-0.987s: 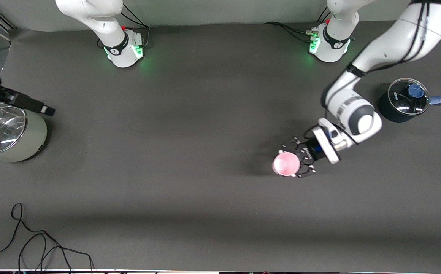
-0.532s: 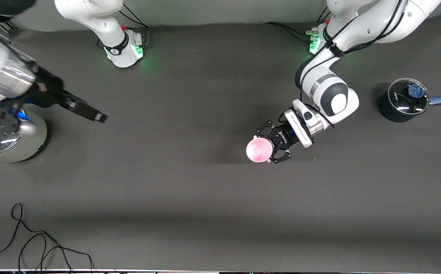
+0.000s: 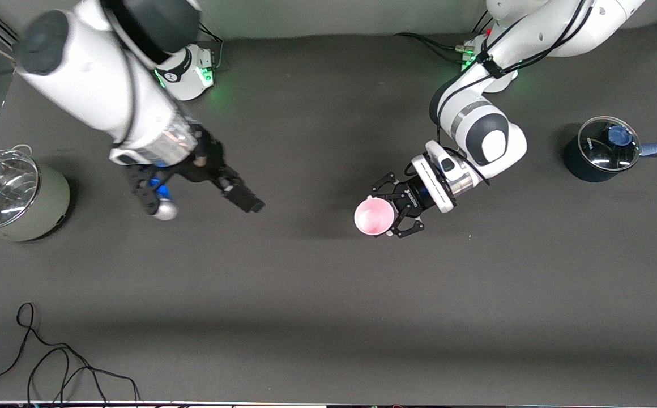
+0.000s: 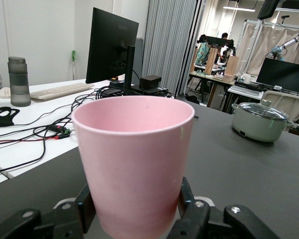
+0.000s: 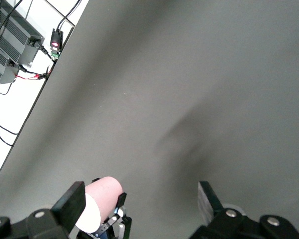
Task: Transfer pink cup from left to right arm
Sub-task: 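Hold the cup at the middle while the right gripper reaches it, then close the right gripper on the pink cup's rim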
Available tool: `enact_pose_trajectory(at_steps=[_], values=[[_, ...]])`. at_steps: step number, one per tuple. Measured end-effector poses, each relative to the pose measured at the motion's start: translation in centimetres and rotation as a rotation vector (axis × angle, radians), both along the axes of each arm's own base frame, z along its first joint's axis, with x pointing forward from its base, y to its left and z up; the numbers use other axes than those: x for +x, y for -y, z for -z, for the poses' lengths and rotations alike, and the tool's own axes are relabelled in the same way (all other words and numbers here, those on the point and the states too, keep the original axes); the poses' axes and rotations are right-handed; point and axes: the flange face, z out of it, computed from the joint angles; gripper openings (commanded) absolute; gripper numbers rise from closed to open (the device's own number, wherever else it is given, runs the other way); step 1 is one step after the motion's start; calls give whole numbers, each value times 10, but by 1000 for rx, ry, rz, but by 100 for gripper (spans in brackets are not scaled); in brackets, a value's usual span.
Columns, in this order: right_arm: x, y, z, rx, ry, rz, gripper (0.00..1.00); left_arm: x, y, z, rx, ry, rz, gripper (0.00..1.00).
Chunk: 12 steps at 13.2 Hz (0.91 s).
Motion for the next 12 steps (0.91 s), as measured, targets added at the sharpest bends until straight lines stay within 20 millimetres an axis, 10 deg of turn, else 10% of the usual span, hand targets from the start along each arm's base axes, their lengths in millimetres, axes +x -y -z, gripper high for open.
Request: enact_pose_trajectory(at_steps=[5, 12], values=[[-13, -97, 33, -27, 111, -80, 100, -1, 5, -2, -1, 3, 6, 21], [-25, -142, 73, -42, 112, -138, 100, 4, 9, -11, 4, 10, -9, 21]])
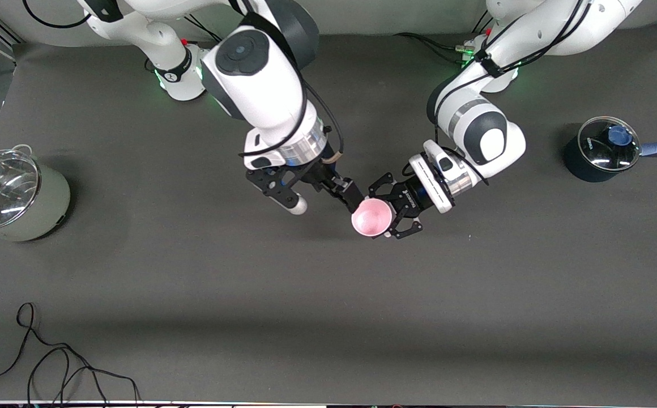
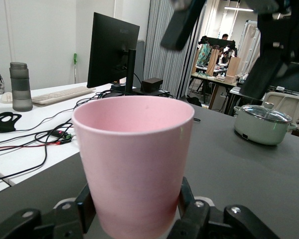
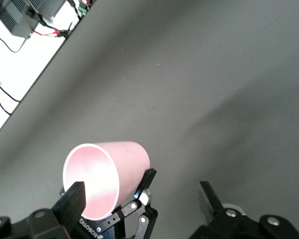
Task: Transfer pink cup from left to right arm
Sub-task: 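Close the right gripper on the pink cup's rim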
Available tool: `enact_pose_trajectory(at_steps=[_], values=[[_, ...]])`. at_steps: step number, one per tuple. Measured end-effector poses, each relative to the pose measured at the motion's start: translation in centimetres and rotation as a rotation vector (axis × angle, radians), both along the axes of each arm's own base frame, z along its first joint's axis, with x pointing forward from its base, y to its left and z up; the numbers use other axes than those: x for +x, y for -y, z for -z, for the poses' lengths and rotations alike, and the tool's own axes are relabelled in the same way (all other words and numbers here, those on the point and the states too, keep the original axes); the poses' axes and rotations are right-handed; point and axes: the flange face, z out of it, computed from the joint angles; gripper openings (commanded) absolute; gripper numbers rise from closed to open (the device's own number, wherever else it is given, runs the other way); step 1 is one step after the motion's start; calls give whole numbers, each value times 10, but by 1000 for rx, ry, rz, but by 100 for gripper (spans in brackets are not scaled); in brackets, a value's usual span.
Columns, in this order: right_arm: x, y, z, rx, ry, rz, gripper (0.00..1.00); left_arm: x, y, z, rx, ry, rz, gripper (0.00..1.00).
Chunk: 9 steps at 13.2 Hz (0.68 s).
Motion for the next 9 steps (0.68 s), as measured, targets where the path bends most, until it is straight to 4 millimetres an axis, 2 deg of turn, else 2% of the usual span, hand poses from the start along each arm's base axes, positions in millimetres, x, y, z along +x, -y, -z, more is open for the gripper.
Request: enact_pose_trajectory(at_steps=[2, 3, 4, 5, 6, 7, 9], values=[[-2, -10, 13, 1, 0, -10, 98, -2, 8, -3, 2, 0, 5, 21], [-2, -15, 20, 1, 0, -14, 88, -2, 10, -3, 3, -1, 7, 21], [-2, -17, 24, 1, -1, -16, 72, -3, 10, -2, 4, -3, 7, 21], [-1, -18, 28, -1, -2, -15, 47, -2, 10, -2, 5, -5, 6, 21], [0, -18, 31, -1, -3, -15, 14, -2, 10, -1, 5, -7, 5, 21], [0, -19, 33, -2, -4, -15, 0, -2, 10, 0, 5, -7, 4, 22], [1, -18, 33, -2, -2, -14, 0, -2, 9, 0, 5, -7, 4, 23]])
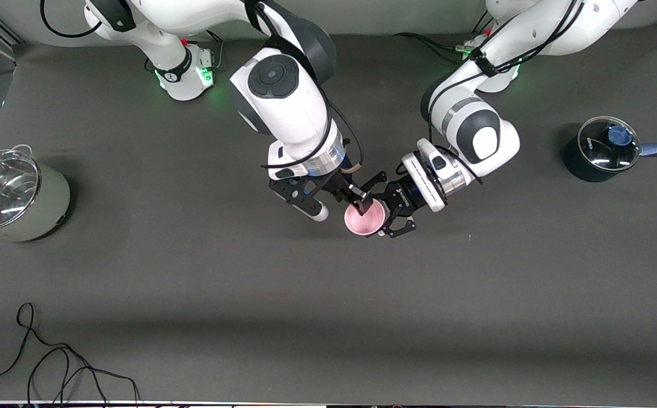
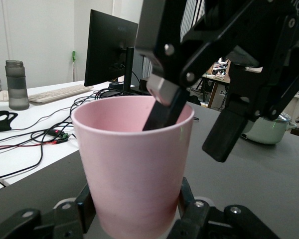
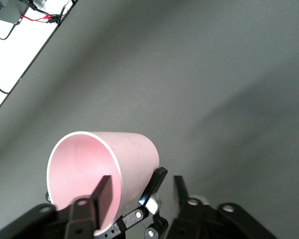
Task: Transfer pink cup from left to right arm
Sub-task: 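Close the right gripper on the pink cup's rim, then open the left gripper and withdraw while the right gripper pulls the cup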
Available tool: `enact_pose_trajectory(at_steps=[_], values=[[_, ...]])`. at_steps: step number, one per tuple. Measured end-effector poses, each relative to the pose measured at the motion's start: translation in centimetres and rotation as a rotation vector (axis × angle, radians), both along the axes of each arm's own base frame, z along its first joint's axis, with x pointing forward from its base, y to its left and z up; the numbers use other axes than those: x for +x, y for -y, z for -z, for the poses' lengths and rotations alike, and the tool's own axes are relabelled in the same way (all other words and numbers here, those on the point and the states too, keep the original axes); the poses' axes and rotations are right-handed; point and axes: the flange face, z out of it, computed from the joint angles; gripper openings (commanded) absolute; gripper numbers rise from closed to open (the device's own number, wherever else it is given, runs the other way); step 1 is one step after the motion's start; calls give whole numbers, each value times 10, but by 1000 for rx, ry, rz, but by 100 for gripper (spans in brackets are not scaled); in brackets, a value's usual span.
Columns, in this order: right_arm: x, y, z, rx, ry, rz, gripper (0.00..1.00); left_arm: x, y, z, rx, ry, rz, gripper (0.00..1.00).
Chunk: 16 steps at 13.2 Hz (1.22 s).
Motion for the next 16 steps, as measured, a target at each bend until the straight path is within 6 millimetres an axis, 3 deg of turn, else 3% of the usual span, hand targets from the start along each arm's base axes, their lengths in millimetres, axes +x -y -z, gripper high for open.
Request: enact_pose_trajectory(at_steps=[5, 6, 7, 9, 10, 13, 16], values=[[3, 2, 0, -15, 18, -4, 0, -1, 2, 0, 6, 3, 3, 28], [3, 2, 0, -16, 20, -8, 0, -1, 2, 0, 6, 3, 2, 41], [3, 2, 0, -16, 21, -9, 0, -1, 2, 0, 7, 5, 2, 68], [4, 3, -3, -14, 26, -7, 0, 1, 2, -3, 5, 11, 0, 94], [5, 4, -7, -14, 34, -12, 0, 3, 2, -5, 2, 14, -3, 99], [7, 16, -19, -45, 44, -74, 0, 7, 1, -5, -7, 10, -10, 99], [18, 44, -32, -93, 28, -132, 0, 9, 1, -3, -12, 5, -11, 99]])
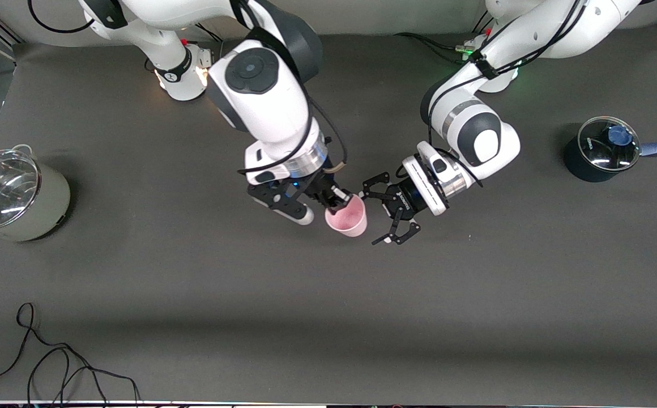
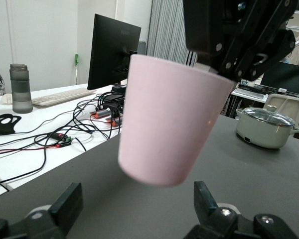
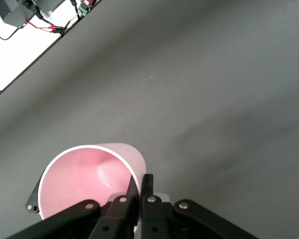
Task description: Transfer pink cup from left to right arm
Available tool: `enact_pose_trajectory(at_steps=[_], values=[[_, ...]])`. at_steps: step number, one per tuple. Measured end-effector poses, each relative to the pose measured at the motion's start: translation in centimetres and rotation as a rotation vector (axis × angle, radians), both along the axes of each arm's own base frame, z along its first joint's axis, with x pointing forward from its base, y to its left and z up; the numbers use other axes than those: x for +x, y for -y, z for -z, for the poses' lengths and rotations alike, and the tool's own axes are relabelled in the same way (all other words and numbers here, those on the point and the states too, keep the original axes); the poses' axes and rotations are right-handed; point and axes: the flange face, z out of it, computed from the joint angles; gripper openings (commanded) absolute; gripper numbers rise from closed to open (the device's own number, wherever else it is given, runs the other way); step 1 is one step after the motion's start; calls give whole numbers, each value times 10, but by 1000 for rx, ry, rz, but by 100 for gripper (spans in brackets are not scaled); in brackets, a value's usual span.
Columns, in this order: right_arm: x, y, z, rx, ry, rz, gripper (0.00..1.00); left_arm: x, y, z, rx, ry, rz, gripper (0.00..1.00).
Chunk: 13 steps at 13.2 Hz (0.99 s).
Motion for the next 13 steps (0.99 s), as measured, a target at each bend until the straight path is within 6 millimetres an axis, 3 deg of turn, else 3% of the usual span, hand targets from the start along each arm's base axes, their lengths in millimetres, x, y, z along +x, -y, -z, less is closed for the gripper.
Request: enact_pose_trajectory(at_steps=[3, 5, 9, 11, 13], values=[[17, 63, -30, -56, -40, -105, 0, 6, -6, 2, -2, -3, -14, 99], [25, 122, -56, -92, -82, -181, 0, 17, -29, 14, 10, -17, -52, 99], [28, 259, -87, -140, -186, -371, 0, 51, -128, 58, 26, -17, -118, 99], [25, 328, -83, -136, -220, -435, 0, 54, -182, 82, 16, 27, -61, 99], [23, 386, -61, -130, -256, -475, 0, 53, -237, 103, 6, 45, 22, 99]])
